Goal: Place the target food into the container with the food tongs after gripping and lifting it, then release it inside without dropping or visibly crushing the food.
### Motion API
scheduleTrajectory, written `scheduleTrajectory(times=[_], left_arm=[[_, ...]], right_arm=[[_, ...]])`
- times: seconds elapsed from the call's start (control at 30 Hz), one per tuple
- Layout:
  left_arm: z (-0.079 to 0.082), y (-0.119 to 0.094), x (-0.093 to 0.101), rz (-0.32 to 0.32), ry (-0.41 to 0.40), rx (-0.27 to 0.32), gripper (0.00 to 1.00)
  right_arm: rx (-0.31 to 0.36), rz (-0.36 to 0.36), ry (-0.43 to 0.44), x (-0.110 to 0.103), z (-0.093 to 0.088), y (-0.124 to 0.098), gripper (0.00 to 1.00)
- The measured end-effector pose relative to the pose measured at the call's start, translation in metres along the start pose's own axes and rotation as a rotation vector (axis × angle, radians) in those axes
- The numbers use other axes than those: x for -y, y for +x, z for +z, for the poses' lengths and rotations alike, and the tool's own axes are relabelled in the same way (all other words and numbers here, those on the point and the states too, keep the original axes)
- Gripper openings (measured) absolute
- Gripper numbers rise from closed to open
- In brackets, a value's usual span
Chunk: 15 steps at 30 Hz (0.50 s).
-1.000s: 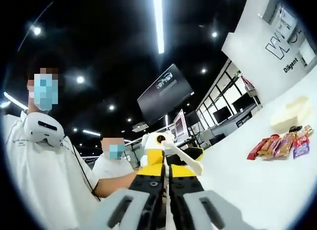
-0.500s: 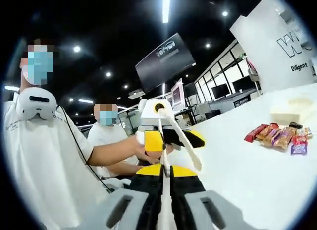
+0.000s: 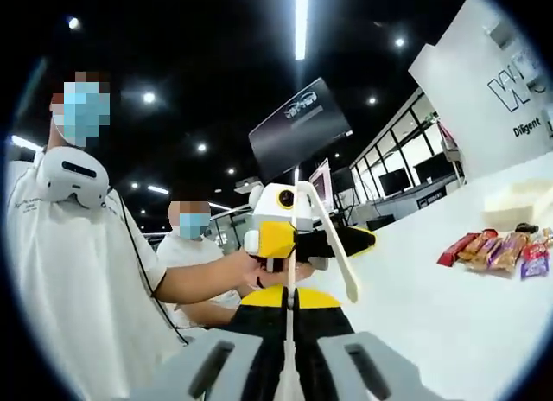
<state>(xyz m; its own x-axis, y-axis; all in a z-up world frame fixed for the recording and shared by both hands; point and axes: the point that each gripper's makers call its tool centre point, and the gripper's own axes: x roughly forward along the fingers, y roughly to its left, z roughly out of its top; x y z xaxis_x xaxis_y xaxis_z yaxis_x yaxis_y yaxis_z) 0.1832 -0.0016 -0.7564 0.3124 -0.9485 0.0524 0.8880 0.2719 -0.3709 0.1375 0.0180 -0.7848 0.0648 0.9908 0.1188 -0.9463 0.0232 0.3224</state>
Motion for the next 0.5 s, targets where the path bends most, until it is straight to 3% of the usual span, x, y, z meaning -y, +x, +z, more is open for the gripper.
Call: scheduleTrajectory(times=[0.3,0.5], left_arm=[[0.004,-0.007,0.002,-0.016,-0.002,0.021,0.32],[0.003,-0.007,0.002,-0.015,-0.004,0.013,0.31]], right_arm=[[0.065,0.021,0.02,-0.003,0.014,-0.002,0.0],[0.053,0.014,0.017,-0.003,0.014,-0.001,0.0]])
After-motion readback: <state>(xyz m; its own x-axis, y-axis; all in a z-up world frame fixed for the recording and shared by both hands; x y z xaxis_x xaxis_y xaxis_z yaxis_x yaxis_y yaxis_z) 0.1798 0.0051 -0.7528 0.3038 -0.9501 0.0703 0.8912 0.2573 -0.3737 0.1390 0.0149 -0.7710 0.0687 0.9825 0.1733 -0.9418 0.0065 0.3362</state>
